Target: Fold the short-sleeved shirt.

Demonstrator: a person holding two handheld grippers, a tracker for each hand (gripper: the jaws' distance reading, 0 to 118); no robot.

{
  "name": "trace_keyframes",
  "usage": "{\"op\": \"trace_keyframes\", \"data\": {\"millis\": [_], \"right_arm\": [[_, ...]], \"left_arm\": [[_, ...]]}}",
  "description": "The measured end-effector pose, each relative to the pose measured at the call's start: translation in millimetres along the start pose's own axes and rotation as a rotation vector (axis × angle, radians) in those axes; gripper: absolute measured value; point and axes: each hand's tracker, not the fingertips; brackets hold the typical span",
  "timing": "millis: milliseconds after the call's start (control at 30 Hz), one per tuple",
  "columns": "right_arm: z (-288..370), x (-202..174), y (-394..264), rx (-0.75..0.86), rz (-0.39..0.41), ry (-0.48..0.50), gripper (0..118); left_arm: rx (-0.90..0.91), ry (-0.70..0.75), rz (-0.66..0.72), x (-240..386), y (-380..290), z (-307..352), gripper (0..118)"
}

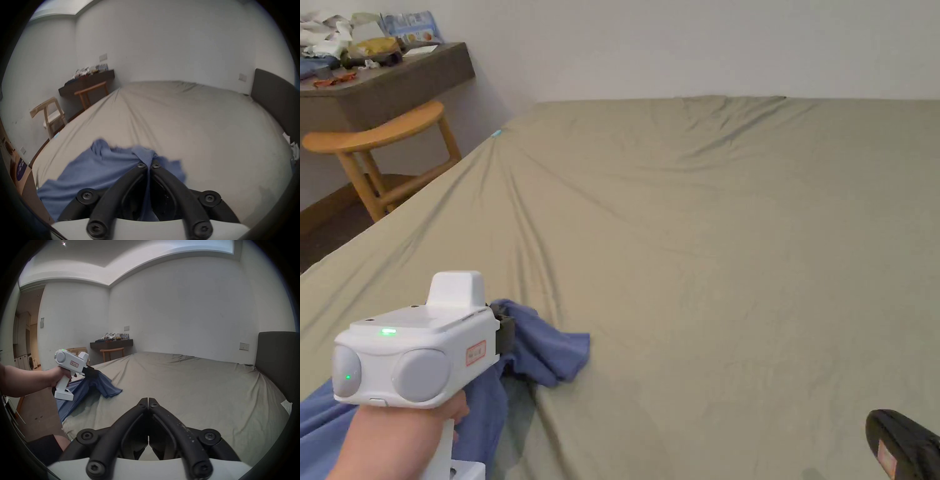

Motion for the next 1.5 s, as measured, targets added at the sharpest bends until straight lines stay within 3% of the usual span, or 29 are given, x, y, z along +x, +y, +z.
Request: {"op": "trace_keyframes", "data": {"millis": [200,467,700,900,1100,1133,1200,1233,1267,1433,1500], "right_arm": [[62,30,14,0.079,-0.026,-0.074,1],[179,87,15,0.167,-0.081,-0.292,1],[276,128,-6,0.175,-0.102,-0.499,1],[322,141,-31,0.135,-0.126,-0.589,1],[327,139,-48,0.085,-0.143,-0.601,1],[325,139,-49,0.077,-0.145,-0.6,1],[321,136,-51,0.07,-0.147,-0.595,2],[313,134,-44,0.068,-0.144,-0.592,2],[309,132,-43,0.068,-0.14,-0.588,2],[282,125,-41,0.076,-0.133,-0.549,2],[270,120,-39,0.074,-0.125,-0.524,2]], "left_arm": [[0.146,-0.21,-0.057,84,66,75,0],[0.236,-0.66,-0.246,305,116,156,0],[0.01,-0.888,-0.388,509,54,151,0],[-0.28,-0.834,-0.533,605,-59,105,0],[-0.349,-0.768,-0.485,612,-108,87,3],[-0.344,-0.77,-0.479,610,-109,87,17],[-0.339,-0.792,-0.46,599,-107,90,95],[-0.322,-0.801,-0.451,590,-102,95,116],[-0.267,-0.821,-0.424,576,-95,102,118],[0.023,-0.831,-0.253,446,-68,163,102],[0.158,-0.779,-0.199,380,-69,191,64]]}}
